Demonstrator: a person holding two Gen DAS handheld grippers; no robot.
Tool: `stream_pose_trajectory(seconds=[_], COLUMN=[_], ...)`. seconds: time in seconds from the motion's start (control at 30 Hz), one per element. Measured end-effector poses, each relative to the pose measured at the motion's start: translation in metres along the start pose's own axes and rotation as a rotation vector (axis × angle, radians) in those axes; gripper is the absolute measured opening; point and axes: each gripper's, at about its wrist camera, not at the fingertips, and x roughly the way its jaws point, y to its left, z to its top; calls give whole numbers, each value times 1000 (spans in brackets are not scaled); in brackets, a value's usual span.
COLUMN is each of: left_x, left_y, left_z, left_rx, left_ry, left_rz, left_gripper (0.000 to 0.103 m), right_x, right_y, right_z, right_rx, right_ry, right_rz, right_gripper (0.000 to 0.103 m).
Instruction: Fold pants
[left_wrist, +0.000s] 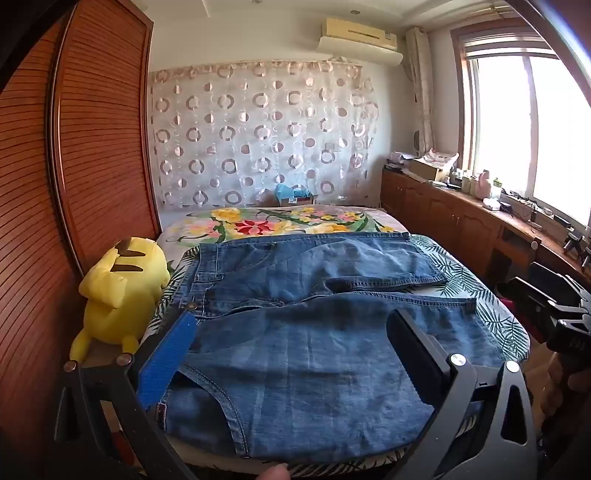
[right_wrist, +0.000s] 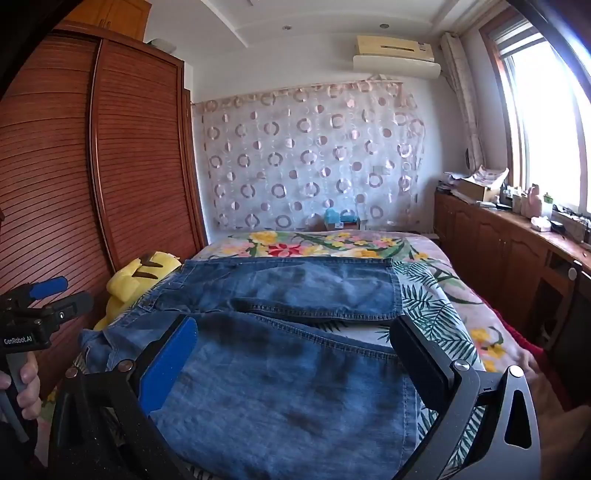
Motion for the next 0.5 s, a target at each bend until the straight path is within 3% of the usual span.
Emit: stream_pose_trajectory(seconds=[0.5], left_x=[0], left_y=[1], left_z=[-6], left_rx=[18], left_ry=[13], left_rz=[15], left_gripper=[103], right_x=[0], right_y=[0], right_z=[0], right_rx=[6], right_ry=[0], right_rz=[1], right_gripper=[103])
